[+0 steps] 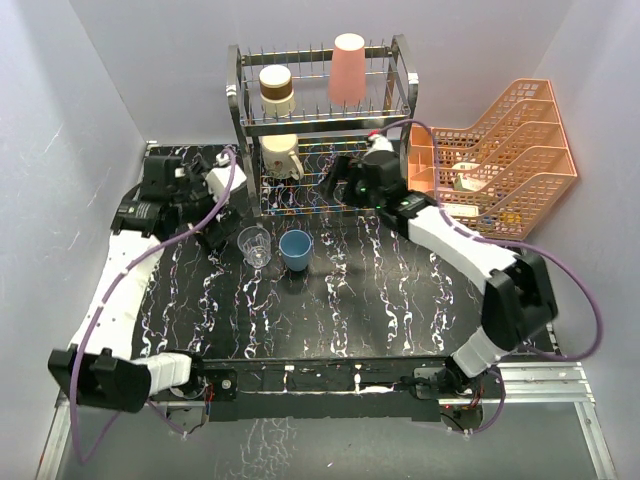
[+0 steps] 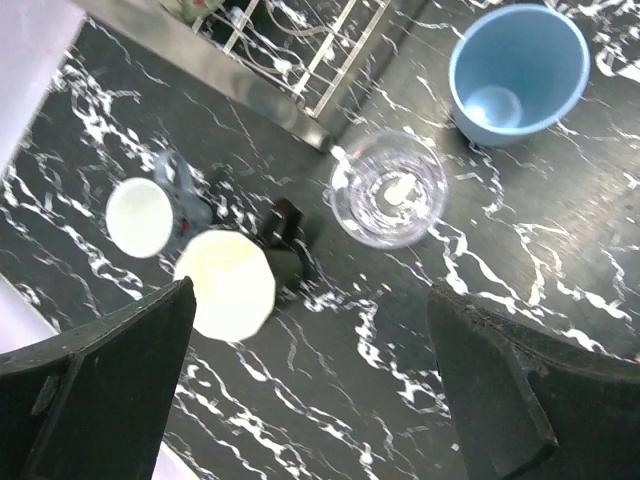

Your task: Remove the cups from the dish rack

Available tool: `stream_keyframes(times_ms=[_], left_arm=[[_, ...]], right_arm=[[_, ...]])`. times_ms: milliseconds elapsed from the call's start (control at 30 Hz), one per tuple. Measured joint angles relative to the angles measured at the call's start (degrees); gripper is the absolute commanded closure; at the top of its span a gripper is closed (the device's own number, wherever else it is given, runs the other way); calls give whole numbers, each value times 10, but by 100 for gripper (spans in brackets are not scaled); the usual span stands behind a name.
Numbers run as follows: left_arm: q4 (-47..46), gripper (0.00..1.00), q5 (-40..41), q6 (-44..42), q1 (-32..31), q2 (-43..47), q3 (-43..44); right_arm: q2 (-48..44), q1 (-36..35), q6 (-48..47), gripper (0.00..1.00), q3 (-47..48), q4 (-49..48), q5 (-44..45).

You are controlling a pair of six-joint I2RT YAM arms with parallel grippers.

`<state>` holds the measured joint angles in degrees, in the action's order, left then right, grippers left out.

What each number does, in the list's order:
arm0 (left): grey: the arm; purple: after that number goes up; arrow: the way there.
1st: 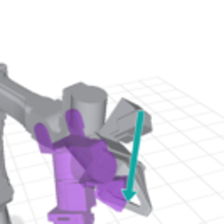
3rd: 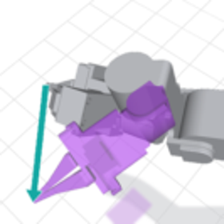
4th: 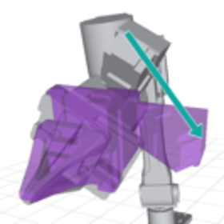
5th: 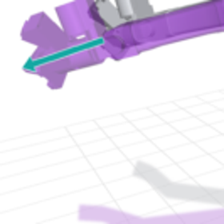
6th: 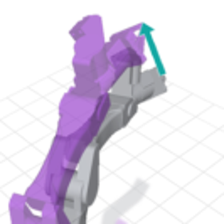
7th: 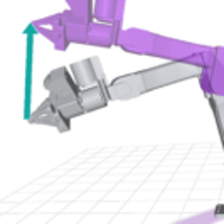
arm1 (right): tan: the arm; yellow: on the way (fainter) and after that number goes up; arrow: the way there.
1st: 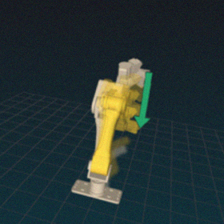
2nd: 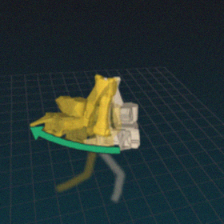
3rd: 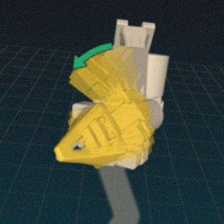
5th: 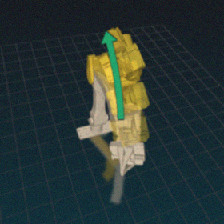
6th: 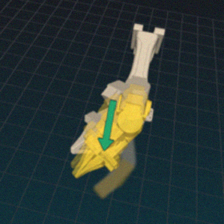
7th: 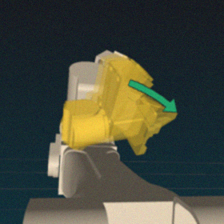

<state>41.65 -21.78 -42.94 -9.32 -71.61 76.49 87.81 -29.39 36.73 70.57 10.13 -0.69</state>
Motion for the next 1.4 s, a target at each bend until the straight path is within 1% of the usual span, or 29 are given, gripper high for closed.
stream_keyframes(times_ms=[100, 167, 333, 467, 533, 667, 900, 1033, 1133, 1267, 1400], left_arm=[[12, 3, -23, 7, 26, 45, -45], [23, 3, -35, 11, 36, 57, -65], [39, 4, -43, 18, 45, 50, -73], [37, 4, -44, 32, 49, 50, -73], [33, 4, -45, 38, 49, 48, -73], [25, 4, -47, 47, 50, 46, -73], [-6, 5, -54, 61, 50, 55, -73], [-5, 5, -65, 59, 50, 53, -73], [-14, 6, -69, 51, 50, 57, -93], [-10, 7, -73, 44, 50, 53, -120], [-17, 8, -86, 40, 50, 45, -122]], right_arm=[[63, -37, -54, 7, 20, -50, 28], [95, -55, -89, 8, 19, -90, 43], [163, -61, -160, 7, 19, -199, 71], [240, -58, -217, 7, 56, -252, 83], [274, -57, -237, 7, 76, -267, 83], [330, -57, -265, 11, 117, -285, 79], [371, -57, -302, 14, 145, -329, 80], [412, -57, -324, 18, 195, -348, 79], [437, -57, -334, 24, 223, -360, 77], [472, -56, -346, 36, 265, -370, 71], [489, -55, -355, 54, 284, -374, 59]])
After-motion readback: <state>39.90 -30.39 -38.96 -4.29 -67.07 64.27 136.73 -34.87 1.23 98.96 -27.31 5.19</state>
